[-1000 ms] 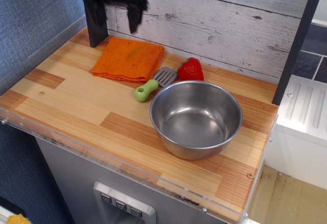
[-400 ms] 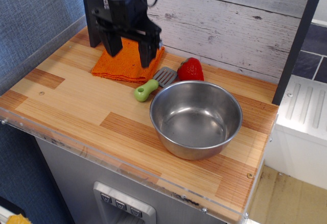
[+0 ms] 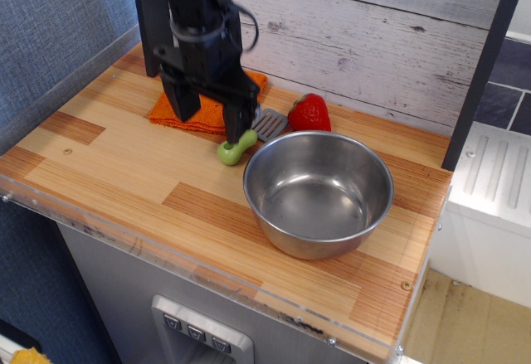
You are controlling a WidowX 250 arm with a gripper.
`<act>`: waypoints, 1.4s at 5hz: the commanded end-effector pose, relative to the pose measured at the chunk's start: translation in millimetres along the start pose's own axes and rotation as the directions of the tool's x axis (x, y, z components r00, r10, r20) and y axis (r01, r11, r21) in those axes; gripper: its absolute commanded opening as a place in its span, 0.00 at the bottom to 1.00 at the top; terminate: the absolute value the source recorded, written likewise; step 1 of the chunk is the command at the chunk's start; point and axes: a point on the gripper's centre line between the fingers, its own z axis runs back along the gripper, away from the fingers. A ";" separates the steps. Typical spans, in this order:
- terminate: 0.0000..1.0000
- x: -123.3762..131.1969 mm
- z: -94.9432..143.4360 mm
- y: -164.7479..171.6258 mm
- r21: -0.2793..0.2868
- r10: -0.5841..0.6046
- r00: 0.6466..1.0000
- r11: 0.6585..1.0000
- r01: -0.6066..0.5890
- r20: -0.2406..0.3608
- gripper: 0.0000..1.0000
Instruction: Move green spatula to lower left corner
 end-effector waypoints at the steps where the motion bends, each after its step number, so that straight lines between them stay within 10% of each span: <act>1: 0.00 5.1 -10.8 -2.4 -0.011 -0.010 0.999 1.000 0.011 0.035 1.00; 3: 0.00 4.8 -24.0 -3.2 -0.007 -0.026 1.000 1.000 0.026 0.004 1.00; 4: 0.00 2.9 -24.4 -4.0 0.000 -0.030 1.000 1.000 0.030 0.009 0.00; 7: 0.00 2.8 -19.8 -2.4 0.014 -0.014 1.000 1.000 0.014 0.006 0.00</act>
